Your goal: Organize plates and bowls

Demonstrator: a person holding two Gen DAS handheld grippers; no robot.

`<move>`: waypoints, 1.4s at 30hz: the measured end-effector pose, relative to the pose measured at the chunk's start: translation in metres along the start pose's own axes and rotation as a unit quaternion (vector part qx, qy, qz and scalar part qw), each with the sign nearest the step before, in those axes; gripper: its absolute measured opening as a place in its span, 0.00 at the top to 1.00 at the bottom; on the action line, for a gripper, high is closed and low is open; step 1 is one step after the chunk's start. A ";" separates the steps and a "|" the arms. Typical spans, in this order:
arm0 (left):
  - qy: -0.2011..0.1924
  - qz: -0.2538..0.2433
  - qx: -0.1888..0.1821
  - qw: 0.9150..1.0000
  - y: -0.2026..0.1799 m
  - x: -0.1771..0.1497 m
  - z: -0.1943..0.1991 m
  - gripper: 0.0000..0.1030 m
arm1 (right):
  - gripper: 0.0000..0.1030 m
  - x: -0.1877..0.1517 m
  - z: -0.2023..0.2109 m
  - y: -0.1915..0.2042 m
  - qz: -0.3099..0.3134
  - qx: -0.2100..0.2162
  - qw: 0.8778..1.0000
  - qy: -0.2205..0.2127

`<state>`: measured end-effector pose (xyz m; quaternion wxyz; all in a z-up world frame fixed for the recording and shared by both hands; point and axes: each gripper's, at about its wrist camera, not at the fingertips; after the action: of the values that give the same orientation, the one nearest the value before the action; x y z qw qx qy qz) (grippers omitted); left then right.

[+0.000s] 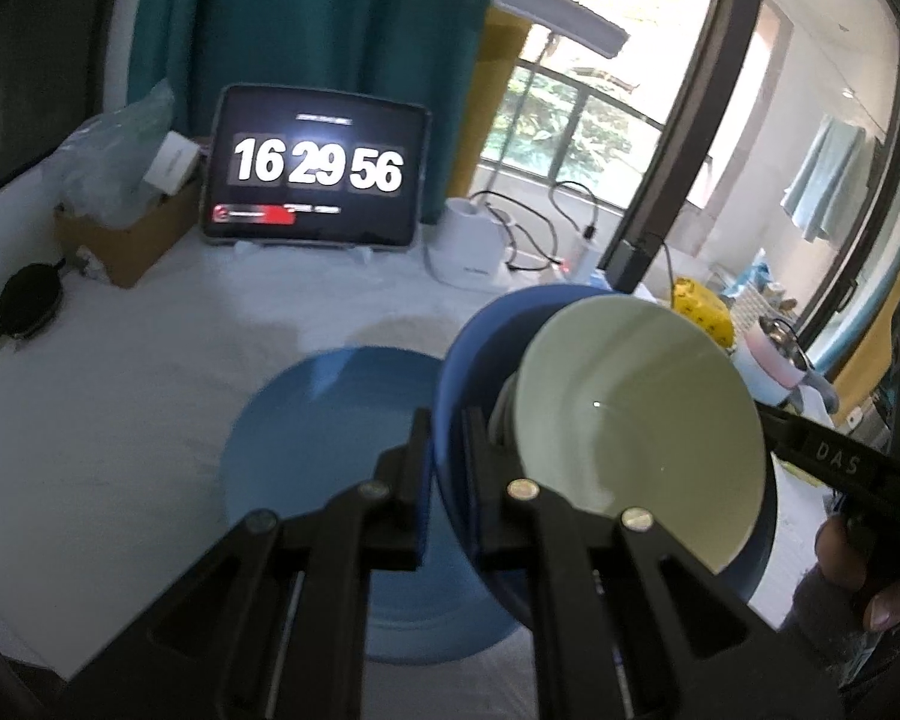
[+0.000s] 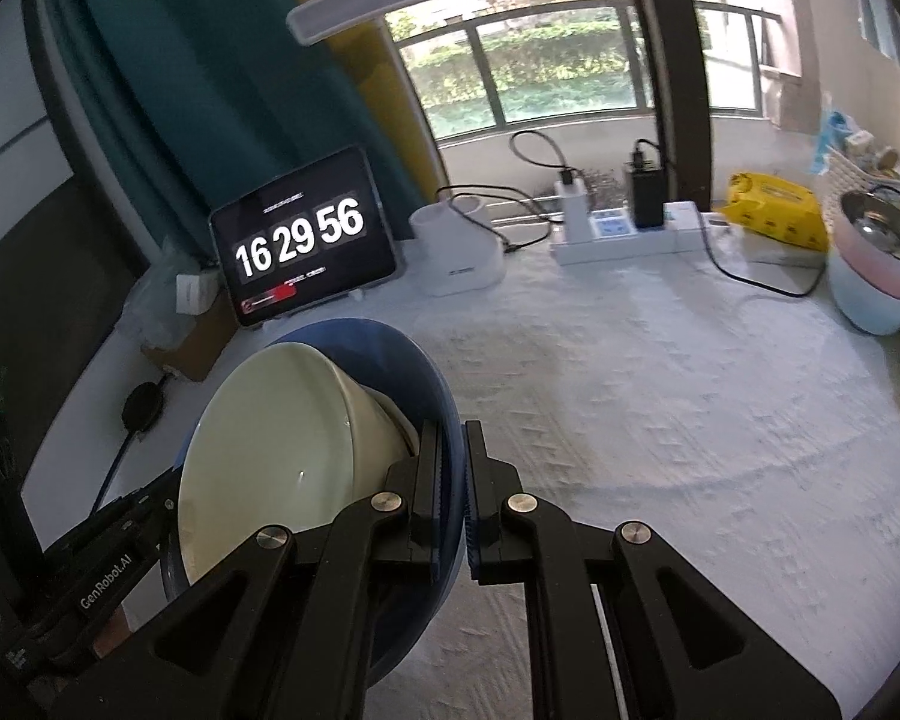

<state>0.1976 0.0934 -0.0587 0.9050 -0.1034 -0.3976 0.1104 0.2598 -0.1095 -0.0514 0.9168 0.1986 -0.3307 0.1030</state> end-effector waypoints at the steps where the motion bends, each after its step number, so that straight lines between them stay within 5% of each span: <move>1: 0.000 0.002 0.003 1.000 0.003 0.001 -0.001 0.93 | 0.91 0.001 -0.004 0.003 0.002 0.003 1.000 0.002; 24: 0.009 0.037 0.043 0.998 0.063 0.014 -0.018 0.93 | 0.91 0.011 -0.073 0.047 0.025 0.025 0.998 0.054; 42: -0.020 -0.028 0.115 0.993 0.046 0.013 -0.026 0.88 | 0.90 0.010 -0.086 0.038 0.027 0.033 0.997 0.060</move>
<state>0.2202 0.1380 -0.0797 0.9053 0.0145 -0.4033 0.1324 0.3038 -0.0377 -0.0946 0.9249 0.2132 -0.2766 0.1501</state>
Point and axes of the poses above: each gripper's, at about its wrist camera, not at the fingertips, and z roughly against the way its jaws point, y to its left, x to its top, and after that the axes turned 4 degrees about y, right-handed
